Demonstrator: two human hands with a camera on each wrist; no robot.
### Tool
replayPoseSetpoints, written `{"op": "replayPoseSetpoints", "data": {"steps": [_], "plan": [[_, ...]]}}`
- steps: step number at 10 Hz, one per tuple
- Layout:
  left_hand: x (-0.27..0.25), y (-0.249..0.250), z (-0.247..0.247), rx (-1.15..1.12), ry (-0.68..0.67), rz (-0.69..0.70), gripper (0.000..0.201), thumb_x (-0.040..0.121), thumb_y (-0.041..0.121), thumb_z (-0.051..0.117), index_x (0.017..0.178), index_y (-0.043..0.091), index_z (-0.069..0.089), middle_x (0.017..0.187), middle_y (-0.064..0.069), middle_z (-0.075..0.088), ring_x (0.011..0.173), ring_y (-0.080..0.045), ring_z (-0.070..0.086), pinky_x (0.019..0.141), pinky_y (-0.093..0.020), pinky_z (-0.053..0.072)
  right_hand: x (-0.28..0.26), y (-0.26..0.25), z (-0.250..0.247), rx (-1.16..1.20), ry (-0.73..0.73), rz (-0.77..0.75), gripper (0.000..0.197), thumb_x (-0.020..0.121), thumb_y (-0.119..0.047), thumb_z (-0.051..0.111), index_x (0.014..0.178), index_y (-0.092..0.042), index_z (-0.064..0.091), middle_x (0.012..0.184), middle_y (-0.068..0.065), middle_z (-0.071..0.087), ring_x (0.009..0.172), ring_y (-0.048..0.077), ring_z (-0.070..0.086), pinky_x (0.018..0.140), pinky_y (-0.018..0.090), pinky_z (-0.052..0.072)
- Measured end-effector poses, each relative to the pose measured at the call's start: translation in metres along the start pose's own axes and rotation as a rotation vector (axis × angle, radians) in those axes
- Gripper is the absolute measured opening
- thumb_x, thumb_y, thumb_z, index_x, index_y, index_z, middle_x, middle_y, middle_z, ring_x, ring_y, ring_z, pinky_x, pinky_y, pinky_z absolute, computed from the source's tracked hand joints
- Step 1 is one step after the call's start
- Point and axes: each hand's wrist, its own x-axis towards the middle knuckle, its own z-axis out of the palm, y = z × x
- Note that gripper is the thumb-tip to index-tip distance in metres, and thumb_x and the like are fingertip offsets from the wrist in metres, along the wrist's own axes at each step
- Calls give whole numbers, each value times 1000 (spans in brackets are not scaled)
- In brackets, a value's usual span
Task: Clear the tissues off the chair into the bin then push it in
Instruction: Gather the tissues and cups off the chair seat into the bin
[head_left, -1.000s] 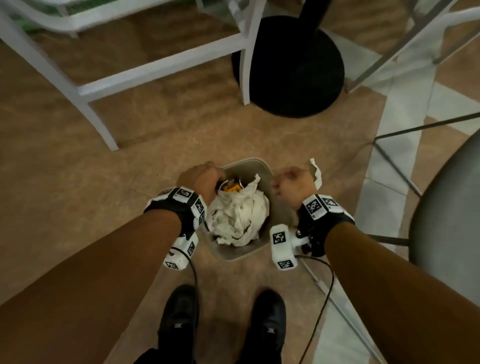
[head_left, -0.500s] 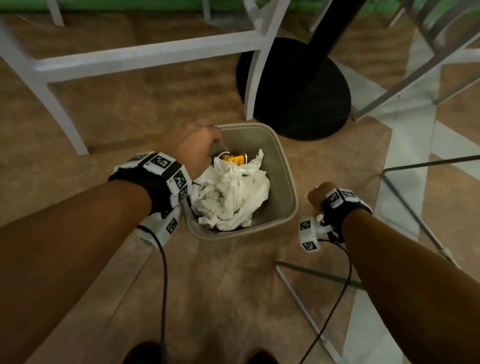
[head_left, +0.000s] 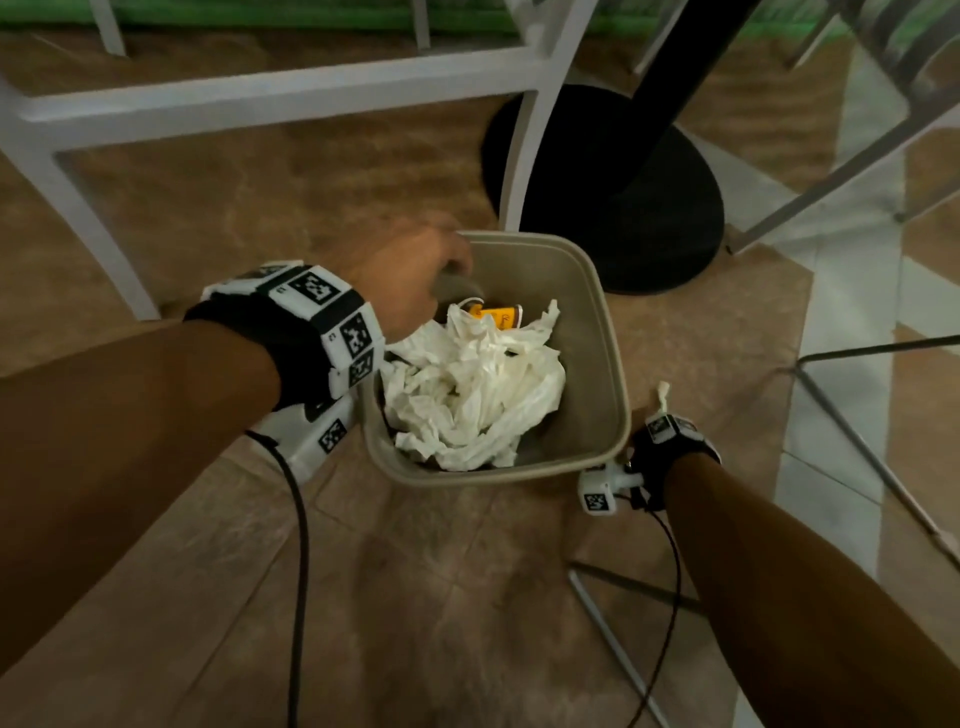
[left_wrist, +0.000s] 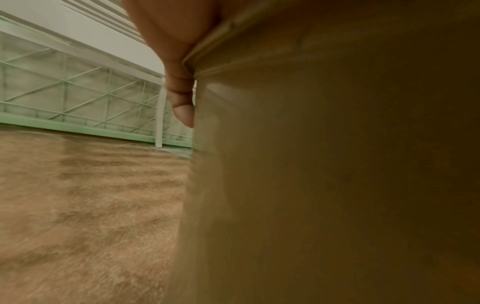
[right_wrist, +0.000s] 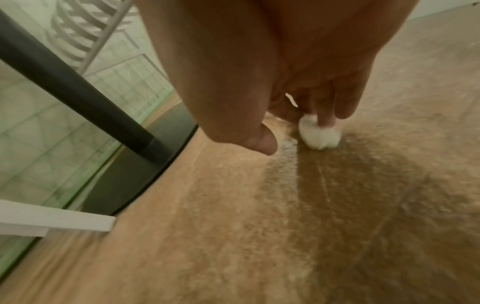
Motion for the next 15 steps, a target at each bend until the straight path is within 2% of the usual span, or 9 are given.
{"op": "replayPoseSetpoints", "data": {"steps": [1,4,5,7,10,11,12,13,15], "plan": [[-13,7,-9,20,-27,-28,42,79,-10,56,111,13,70,123,-6,58,115,-28,53,87,-31,37,15,-3,-19,-158,66,-121,60,92,-16,63,147,-20,40,163,5,18,111,34,58,69,34,53],[-107,13,-33,-16,-248,-310,58,86,-1,57,139,21,51,156,-8,33,131,-38,46,97,-39,42,-68,-44,-88,126,145,-175,46,95,-24,55,136,-4,50,140,18,52,128,34,52,95,37,45],[-140,8,-40,-64,-286,-359,62,82,-5,56,140,18,51,156,-12,32,133,-39,43,103,-49,43,-112,-52,-103,111,166,-211,43,94,-26,58,133,-7,55,131,12,57,126,32,54,97,36,46],[-193,31,-37,-183,-273,-416,45,85,33,66,127,36,50,133,2,51,112,-28,58,89,-34,48,-154,-64,-57,180,-13,-462,34,74,-47,62,90,-19,73,98,4,74,95,29,71,91,50,56],[-209,93,-15,-280,-454,-319,70,73,-16,54,130,25,48,141,-3,43,112,-32,55,86,-40,48,-219,-12,40,-286,-322,-356,25,98,-26,46,84,-15,64,83,14,64,73,27,58,67,31,47],[-220,106,-5,-311,-514,-314,77,73,-16,54,135,27,45,147,-3,38,122,-31,52,92,-40,49,-220,22,50,-224,-388,-283,47,94,-30,52,139,-20,51,136,13,57,119,33,58,97,43,51],[-224,125,-8,-280,-558,-359,81,77,-8,58,146,28,36,161,-6,16,139,-35,36,106,-38,41,-239,46,43,-166,-395,-313,64,94,-36,52,153,-30,27,148,11,46,130,34,50,108,42,43],[-220,151,-32,-213,-553,-422,76,80,6,61,146,30,31,162,-3,4,144,-36,27,112,-43,36,-268,55,23,-36,-354,-315,62,96,-35,49,153,-19,29,152,8,41,134,30,45,111,37,39],[-156,252,-118,-118,-421,-351,60,84,13,59,141,16,41,148,-11,36,129,-34,46,105,-47,42,-323,80,-56,340,-273,-295,42,80,-46,57,114,-22,63,121,9,67,109,33,65,96,49,52]]}}
